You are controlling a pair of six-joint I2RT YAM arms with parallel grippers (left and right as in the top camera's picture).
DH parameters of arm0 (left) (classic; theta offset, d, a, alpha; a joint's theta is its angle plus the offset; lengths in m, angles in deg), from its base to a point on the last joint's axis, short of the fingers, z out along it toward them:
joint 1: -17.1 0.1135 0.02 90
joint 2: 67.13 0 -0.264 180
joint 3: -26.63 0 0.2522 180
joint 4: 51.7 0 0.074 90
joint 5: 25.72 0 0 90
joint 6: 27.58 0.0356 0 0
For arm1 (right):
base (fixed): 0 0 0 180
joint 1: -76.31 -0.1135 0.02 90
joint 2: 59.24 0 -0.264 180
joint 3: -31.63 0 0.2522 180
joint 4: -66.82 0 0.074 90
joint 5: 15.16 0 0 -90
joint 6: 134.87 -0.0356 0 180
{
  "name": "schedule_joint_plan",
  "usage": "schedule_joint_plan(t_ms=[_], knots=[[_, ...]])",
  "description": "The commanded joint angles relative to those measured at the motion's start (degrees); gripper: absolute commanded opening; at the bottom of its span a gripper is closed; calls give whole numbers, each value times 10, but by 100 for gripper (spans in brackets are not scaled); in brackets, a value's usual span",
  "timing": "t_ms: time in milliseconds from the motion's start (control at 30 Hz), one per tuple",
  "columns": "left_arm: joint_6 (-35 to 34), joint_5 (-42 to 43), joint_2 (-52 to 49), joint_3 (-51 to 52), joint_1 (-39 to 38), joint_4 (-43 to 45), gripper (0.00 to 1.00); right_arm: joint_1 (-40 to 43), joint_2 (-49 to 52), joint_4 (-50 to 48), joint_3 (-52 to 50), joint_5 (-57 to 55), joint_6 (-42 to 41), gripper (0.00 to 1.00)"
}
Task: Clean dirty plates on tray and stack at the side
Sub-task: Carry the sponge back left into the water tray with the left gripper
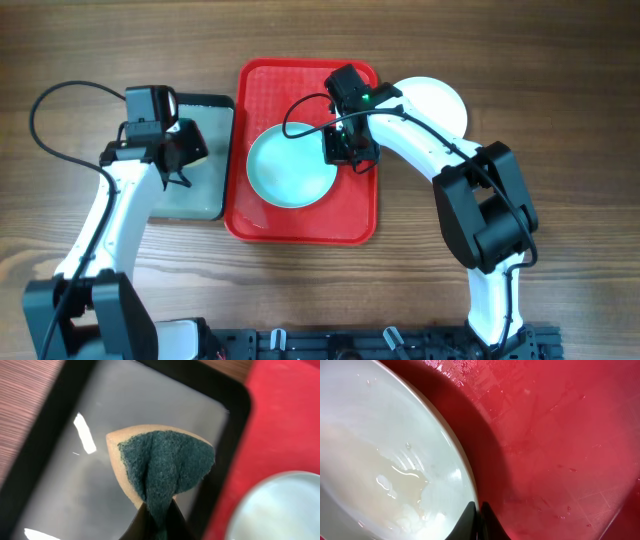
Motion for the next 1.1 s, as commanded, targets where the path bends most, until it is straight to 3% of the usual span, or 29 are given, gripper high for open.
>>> schedule_joint_plan(t_ms=[0,267,933,1000,1067], knots=[[58,-34,-33,2,12,20,4,-5,-15,-3,-9,3,2,4],[137,-36,-98,2,12,66,6,-5,-15,-3,-9,3,2,4],[137,-45,-139,2,13,104,9,-5,-15,-3,-9,3,2,4],[137,-69,-139,2,13,112,14,-5,-15,-3,-9,3,2,4],[137,-90,-139,2,13,119,27,-5,-15,-3,-9,3,2,4]])
